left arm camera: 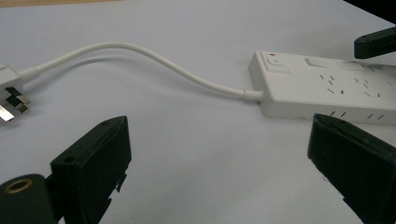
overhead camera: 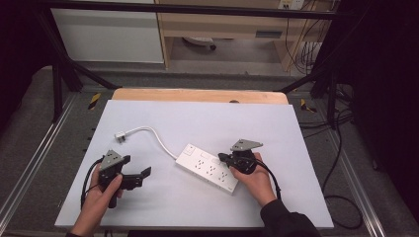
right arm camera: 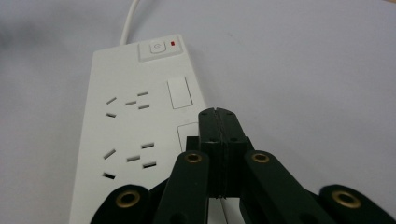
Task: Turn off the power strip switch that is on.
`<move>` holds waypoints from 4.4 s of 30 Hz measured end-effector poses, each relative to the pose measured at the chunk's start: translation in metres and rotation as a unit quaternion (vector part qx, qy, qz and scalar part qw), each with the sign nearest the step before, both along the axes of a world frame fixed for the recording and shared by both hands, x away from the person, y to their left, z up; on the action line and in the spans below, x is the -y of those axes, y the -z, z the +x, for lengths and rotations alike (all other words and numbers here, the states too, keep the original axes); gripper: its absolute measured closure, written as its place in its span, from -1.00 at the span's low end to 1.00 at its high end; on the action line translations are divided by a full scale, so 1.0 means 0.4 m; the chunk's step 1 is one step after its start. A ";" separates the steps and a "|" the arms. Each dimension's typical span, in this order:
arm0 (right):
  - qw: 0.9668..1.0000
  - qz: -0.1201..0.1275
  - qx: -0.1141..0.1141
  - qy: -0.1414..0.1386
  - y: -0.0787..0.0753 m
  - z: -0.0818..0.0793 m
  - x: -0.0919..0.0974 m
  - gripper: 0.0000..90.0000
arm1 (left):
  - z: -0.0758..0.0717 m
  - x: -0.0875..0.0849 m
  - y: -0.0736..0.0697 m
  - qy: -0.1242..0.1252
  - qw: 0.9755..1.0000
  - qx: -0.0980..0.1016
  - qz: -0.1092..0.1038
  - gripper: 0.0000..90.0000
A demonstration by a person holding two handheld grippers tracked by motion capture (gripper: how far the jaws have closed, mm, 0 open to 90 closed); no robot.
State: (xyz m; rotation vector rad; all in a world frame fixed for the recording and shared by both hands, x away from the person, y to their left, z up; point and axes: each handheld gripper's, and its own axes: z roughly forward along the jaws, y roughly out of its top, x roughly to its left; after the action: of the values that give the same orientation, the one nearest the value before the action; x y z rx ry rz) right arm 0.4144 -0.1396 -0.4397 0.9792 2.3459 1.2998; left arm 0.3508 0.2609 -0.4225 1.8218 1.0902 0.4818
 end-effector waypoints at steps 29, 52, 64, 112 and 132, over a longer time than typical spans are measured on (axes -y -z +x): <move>1.000 -0.002 -0.006 -0.008 0.006 -0.013 -0.004 1.00 | -0.001 -0.001 -0.001 0.003 1.000 0.002 0.001 -0.86; 1.000 -0.006 -0.006 -0.001 0.006 -0.021 0.002 1.00 | -0.001 0.000 -0.002 0.005 1.000 0.003 0.002 -0.86; 1.000 -0.010 0.001 -0.005 0.006 -0.022 -0.011 1.00 | -0.001 0.001 -0.001 0.005 1.000 0.003 0.001 -0.86; 1.000 -0.011 0.006 0.002 0.011 -0.025 -0.022 1.00 | -0.004 0.003 -0.001 0.003 1.000 0.004 0.002 -0.86; 0.999 0.027 0.028 0.011 -0.022 -0.033 -0.013 0.86 | -0.006 0.003 0.004 -0.005 1.000 0.004 0.007 -0.86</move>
State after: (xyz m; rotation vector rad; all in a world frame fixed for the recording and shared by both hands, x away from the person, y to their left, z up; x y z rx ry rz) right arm 0.4012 -0.1345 -0.4311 0.9689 2.2632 1.3697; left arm 0.3486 0.2598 -0.4241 1.8259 1.0926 0.5027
